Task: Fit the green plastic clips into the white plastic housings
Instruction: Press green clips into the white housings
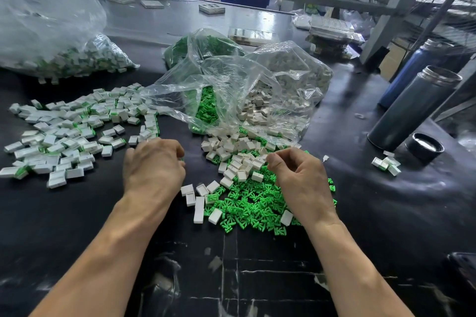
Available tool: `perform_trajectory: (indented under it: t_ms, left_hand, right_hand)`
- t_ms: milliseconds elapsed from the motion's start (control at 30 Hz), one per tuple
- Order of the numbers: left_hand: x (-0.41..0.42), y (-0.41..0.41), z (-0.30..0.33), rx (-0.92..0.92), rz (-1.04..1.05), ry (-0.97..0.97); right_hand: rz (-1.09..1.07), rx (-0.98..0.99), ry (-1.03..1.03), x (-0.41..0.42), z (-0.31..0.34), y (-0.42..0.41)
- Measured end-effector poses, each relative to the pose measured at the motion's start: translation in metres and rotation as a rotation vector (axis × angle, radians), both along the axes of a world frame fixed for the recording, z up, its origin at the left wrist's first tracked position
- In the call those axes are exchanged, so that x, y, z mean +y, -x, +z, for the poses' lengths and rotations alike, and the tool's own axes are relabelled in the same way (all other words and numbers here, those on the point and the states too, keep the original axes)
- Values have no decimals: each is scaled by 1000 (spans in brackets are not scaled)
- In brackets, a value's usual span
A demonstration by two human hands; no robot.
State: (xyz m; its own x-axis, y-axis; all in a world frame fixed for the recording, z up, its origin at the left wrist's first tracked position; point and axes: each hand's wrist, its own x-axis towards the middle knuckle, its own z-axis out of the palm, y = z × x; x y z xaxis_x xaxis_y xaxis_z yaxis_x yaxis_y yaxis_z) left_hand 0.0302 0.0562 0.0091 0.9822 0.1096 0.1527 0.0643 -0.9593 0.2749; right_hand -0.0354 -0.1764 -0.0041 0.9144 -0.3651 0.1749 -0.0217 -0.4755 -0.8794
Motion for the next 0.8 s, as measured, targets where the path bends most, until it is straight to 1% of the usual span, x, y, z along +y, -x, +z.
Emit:
perform_trajectory:
  t_ms: [267, 367, 433, 500, 567, 600, 700, 800]
  left_hand:
    - [15, -8, -2, 34, 106, -77]
    - [16, -8, -2, 23, 105, -56]
    - [11, -6, -3, -42, 51, 10]
    - [4, -3, -5, -113, -52, 128]
    - [-6, 1, -9, -128, -158, 240]
    - [-10, 2, -10, -123, -199, 265]
    - [-20, 2, -16, -82, -281, 275]
    - [-24, 1, -21, -34, -346, 235]
  right_hand:
    - [1, 49, 143, -3, 1, 2]
    - [-1, 99, 233, -7, 2, 3]
    - [-3, 132, 309, -9, 4, 4]
    - [-6, 168, 372, -11, 6, 5]
    - [-12, 211, 419, -12, 8, 4]
    - [-17, 227, 437, -11, 10, 4]
    - [-34, 253, 477, -10, 12, 3]
    - [-35, 286, 532, -8, 12, 2]
